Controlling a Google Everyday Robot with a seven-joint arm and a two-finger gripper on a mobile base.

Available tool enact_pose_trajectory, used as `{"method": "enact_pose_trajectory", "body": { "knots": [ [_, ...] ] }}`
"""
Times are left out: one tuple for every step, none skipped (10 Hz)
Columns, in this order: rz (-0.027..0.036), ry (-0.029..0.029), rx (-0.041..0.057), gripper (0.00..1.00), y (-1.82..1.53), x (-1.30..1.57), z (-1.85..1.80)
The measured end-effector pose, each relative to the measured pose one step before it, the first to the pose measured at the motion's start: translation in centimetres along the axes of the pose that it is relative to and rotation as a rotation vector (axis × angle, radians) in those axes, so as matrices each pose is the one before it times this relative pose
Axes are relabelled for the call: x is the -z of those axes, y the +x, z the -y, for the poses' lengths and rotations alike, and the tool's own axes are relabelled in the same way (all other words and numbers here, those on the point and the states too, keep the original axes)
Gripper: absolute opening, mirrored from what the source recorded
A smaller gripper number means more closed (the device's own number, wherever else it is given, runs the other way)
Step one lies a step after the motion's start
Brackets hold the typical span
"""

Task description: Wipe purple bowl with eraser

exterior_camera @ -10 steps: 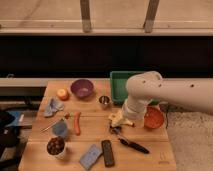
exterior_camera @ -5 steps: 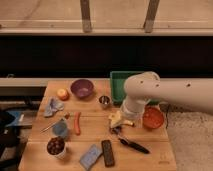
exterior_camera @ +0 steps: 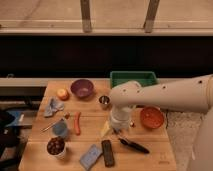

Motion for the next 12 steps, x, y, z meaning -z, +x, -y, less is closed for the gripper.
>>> {"method": "enact_pose_trajectory", "body": {
  "knots": [
    [-0.01884,0.00667,0.01254,0.8,0.161,-0.683,-0.519],
    [-0.01753,0.00831,0.00993,0.8,0.198,-0.533,-0.412],
    [-0.01848,0.00599,0.00882,0.8,0.323,-0.609,-0.354],
    [-0.0203,0.00258,0.01098,0.8,0.305,-0.781,-0.461],
    [-0.01981,0.00133,0.01202,0.8,0.194,-0.865,-0.568],
    [-0.01138,-0.00269,0.01053,0.8,-0.096,-0.581,-0.589],
    [-0.00785,-0.01179,0.00571,0.8,-0.366,-0.375,-0.314],
    [-0.00751,-0.01476,0.0038,0.8,-0.44,-0.353,-0.231],
    [-0.00914,-0.01086,0.00139,0.8,-0.444,-0.428,-0.173],
    [-0.01137,-0.00834,0.00237,0.8,-0.47,-0.513,-0.201],
    [-0.01002,-0.00602,0.00224,0.8,-0.462,-0.45,-0.211],
    [-0.00987,-0.0073,-0.00416,0.8,-0.352,-0.463,0.062]
  ]
}}
